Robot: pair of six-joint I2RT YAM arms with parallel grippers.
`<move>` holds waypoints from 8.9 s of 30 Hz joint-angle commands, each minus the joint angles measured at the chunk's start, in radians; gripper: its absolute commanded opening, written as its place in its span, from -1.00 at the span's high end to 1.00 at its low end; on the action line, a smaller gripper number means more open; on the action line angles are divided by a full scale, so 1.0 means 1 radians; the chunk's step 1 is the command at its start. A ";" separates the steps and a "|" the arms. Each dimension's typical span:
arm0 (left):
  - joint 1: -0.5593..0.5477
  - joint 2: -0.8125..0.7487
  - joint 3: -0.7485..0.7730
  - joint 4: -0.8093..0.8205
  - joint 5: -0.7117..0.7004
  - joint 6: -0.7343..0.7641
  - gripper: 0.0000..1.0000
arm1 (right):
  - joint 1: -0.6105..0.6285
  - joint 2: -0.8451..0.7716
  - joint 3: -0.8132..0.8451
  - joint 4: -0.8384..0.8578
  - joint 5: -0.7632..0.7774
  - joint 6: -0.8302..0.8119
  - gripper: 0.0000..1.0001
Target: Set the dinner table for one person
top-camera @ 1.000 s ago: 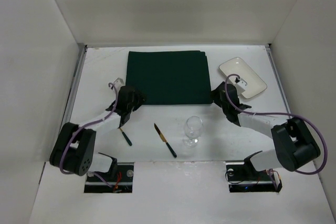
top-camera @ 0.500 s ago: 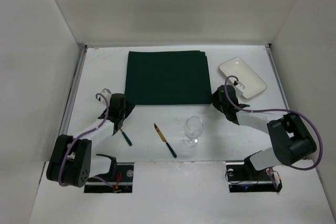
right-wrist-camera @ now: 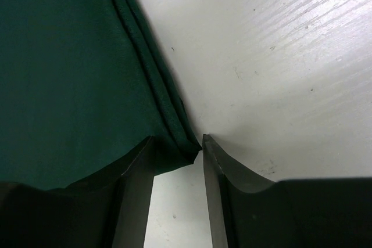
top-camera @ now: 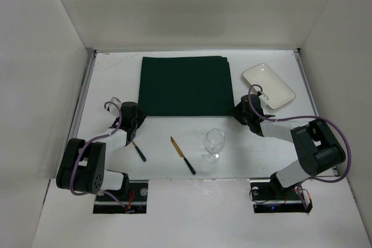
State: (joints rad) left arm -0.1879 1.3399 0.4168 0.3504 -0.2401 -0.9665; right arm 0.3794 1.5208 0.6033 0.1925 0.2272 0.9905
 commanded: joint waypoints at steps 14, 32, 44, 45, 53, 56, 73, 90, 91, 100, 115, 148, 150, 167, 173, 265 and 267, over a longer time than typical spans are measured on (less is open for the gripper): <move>0.043 0.099 0.045 0.078 -0.018 0.020 0.79 | -0.007 0.012 0.016 0.067 -0.043 0.013 0.68; 0.009 -0.235 -0.127 -0.092 -0.024 0.054 0.93 | -0.030 -0.214 -0.100 -0.050 -0.072 0.011 0.94; -0.037 -0.459 -0.176 -0.310 -0.019 0.042 0.93 | -0.003 -0.441 -0.217 -0.198 -0.052 0.043 0.94; -0.043 -0.482 -0.180 -0.332 -0.021 0.034 0.93 | -0.003 -0.461 -0.218 -0.220 -0.049 0.045 0.93; -0.092 -0.558 -0.204 -0.418 -0.038 -0.001 0.91 | -0.001 -0.475 -0.227 -0.261 -0.054 0.043 0.91; -0.101 -0.567 -0.196 -0.448 -0.038 -0.008 0.91 | 0.009 -0.456 -0.235 -0.255 -0.049 0.051 0.91; -0.112 -0.616 -0.036 -0.490 -0.136 0.061 0.33 | 0.025 -0.612 -0.156 -0.399 0.078 -0.042 -0.16; -0.268 -0.127 0.172 0.100 0.004 0.152 0.29 | -0.079 -0.332 0.113 -0.234 0.135 -0.156 0.99; -0.271 -0.111 0.169 0.120 0.024 0.150 0.29 | -0.107 -0.323 0.112 -0.217 0.141 -0.153 1.00; -0.270 -0.123 0.051 0.255 0.032 0.163 0.30 | -0.441 -0.277 0.055 -0.116 0.109 -0.142 0.27; -0.256 -0.108 0.020 0.303 0.021 0.147 0.22 | -0.638 -0.031 0.088 -0.073 -0.058 -0.104 0.01; -0.229 -0.071 0.016 0.321 0.016 0.143 0.22 | -0.621 -0.168 0.053 0.314 -0.282 0.126 0.98; -0.222 -0.068 0.017 0.321 0.010 0.146 0.22 | -0.598 -0.195 0.076 0.315 -0.307 0.126 0.98; -0.146 -0.209 -0.050 0.302 -0.044 0.135 0.22 | -0.161 0.022 0.363 0.294 -0.661 -0.044 0.97; -0.114 -0.269 -0.069 0.272 -0.059 0.124 0.21 | -0.095 0.123 0.506 0.148 -0.697 -0.154 0.97; -0.163 -0.194 -0.058 0.285 -0.093 0.104 0.20 | 0.025 0.208 0.441 -0.214 -0.356 -0.319 -0.04; -0.163 -0.200 -0.059 0.283 -0.096 0.107 0.20 | 0.035 0.156 0.437 -0.234 -0.287 -0.338 -0.13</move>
State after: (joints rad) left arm -0.3473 1.1496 0.3630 0.5941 -0.3149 -0.8562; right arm 0.3981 1.7824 1.0222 -0.0273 -0.1783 0.6880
